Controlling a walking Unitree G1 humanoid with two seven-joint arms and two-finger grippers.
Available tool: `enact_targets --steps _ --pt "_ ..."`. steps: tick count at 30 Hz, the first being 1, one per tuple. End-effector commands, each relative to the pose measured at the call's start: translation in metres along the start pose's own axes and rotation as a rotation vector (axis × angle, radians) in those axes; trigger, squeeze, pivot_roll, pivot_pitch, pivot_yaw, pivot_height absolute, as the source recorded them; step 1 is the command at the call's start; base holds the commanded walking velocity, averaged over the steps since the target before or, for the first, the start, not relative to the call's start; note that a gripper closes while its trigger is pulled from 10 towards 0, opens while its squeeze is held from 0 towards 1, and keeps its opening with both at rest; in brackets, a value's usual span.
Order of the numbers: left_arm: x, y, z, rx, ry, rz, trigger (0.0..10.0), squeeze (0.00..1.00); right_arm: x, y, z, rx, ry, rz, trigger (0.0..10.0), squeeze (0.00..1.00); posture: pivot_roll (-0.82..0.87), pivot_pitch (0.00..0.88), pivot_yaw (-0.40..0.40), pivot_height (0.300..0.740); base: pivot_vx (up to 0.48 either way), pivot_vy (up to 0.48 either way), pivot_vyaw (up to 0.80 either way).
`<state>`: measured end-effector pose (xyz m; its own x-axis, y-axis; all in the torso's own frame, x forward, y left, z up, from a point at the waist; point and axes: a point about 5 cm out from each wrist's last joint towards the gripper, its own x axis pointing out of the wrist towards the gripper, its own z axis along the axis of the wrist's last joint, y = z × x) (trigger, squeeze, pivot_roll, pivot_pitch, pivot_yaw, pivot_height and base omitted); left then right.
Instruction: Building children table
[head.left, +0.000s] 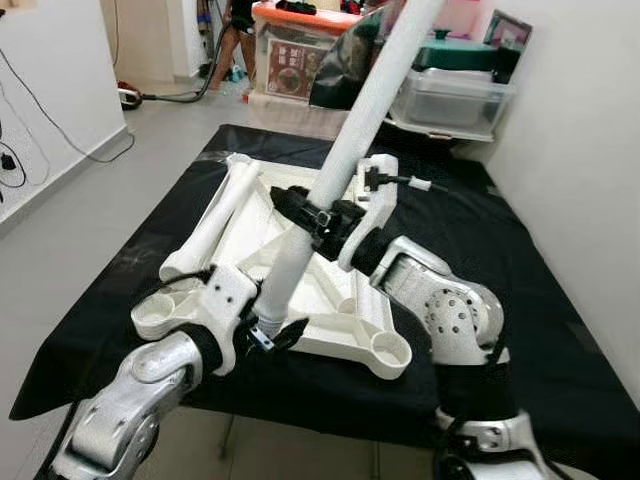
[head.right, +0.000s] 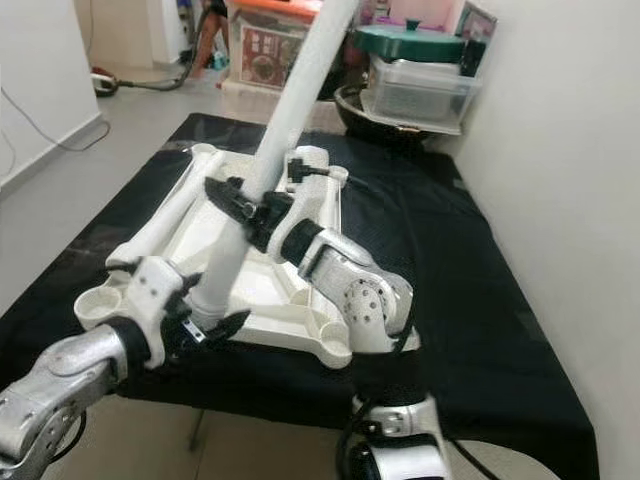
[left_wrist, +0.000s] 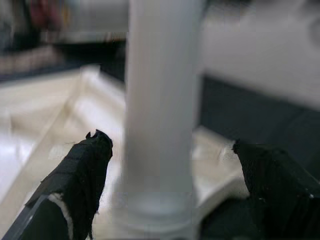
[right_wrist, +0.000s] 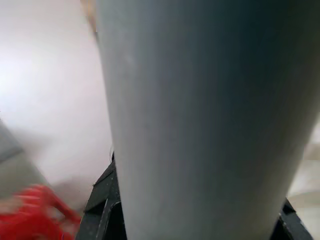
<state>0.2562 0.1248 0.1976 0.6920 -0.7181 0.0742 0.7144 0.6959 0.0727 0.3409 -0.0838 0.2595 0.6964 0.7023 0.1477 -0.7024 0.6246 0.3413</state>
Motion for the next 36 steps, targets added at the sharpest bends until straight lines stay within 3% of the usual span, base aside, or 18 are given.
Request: enact_targets --steps 1,2,3,4,5,6,7,9,10,13,14,21,25,36 --pt "-0.005 -0.006 0.001 -0.044 -0.016 -0.055 10.0 1.00 -0.011 -0.027 0.029 -0.090 -0.082 -0.105 0.0 0.00 0.10 0.000 -0.146 0.740 0.000 0.000 0.00" --pt "-0.005 -0.006 0.001 -0.044 -0.016 -0.055 10.0 1.00 -0.011 -0.027 0.029 -0.090 -0.082 -0.105 0.0 0.00 0.10 0.000 -0.146 0.740 0.000 0.000 0.00" --pt "-0.008 -0.010 0.000 -0.039 -0.002 -0.084 10.0 0.00 -0.016 -0.038 0.042 -0.148 -0.098 -0.148 0.0 0.00 0.10 0.000 -0.148 0.740 0.000 0.000 0.00" --pt "-0.008 -0.010 0.000 -0.039 -0.002 -0.084 10.0 0.00 -0.016 -0.038 0.042 -0.148 -0.098 -0.148 0.0 0.00 0.10 0.000 -0.148 0.740 0.000 0.000 0.00" --pt "-0.010 -0.014 -0.005 -0.029 0.019 -0.102 10.0 0.00 -0.026 -0.055 0.066 -0.255 -0.126 -0.230 0.0 0.00 0.10 0.000 -0.151 0.740 0.000 0.000 0.00" --pt "-0.010 -0.014 -0.005 -0.029 0.019 -0.102 10.0 0.00 -0.026 -0.055 0.066 -0.255 -0.126 -0.230 0.0 0.00 0.10 0.000 -0.151 0.740 0.000 0.000 0.00" --pt "-0.010 -0.017 -0.008 -0.030 0.031 -0.107 10.0 0.00 -0.032 -0.063 0.085 -0.305 -0.157 -0.270 0.0 0.00 0.10 0.000 -0.153 0.740 0.000 0.000 0.00" --pt "-0.010 -0.017 -0.008 -0.030 0.031 -0.107 10.0 0.00 -0.032 -0.063 0.085 -0.305 -0.157 -0.270 0.0 0.00 0.10 0.000 -0.153 0.740 0.000 0.000 0.00" --pt "-0.010 -0.020 -0.012 -0.028 0.051 -0.119 10.0 0.00 -0.038 -0.066 0.105 -0.329 -0.200 -0.288 0.0 0.00 0.10 0.000 -0.154 0.740 0.000 0.000 0.00" --pt "-0.011 -0.022 -0.018 -0.024 0.082 -0.121 10.0 0.00 -0.042 -0.065 0.123 -0.326 -0.249 -0.274 0.0 0.00 0.10 0.000 -0.155 0.740 0.000 0.000 0.00" --pt "-0.011 -0.024 -0.029 -0.009 0.138 -0.109 10.0 0.00 -0.040 -0.052 0.143 -0.278 -0.316 -0.190 0.0 0.00 0.09 0.000 -0.159 0.740 0.000 0.000 0.00" --pt "-0.010 -0.025 -0.031 -0.019 0.143 -0.100 10.0 0.00 -0.036 -0.044 0.142 -0.261 -0.315 -0.124 0.0 0.00 0.09 0.000 -0.164 0.740 0.000 0.000 0.00" --pt "-0.011 -0.026 -0.029 -0.038 0.129 -0.100 10.0 0.00 -0.030 -0.046 0.130 -0.246 -0.268 -0.088 0.0 0.00 0.10 0.000 -0.168 0.740 0.000 0.000 0.00" --pt "-0.012 -0.029 -0.030 -0.041 0.133 -0.119 10.0 0.00 -0.027 -0.051 0.128 -0.197 -0.250 -0.059 0.0 0.00 0.09 0.000 -0.166 0.740 0.000 0.000 0.00"
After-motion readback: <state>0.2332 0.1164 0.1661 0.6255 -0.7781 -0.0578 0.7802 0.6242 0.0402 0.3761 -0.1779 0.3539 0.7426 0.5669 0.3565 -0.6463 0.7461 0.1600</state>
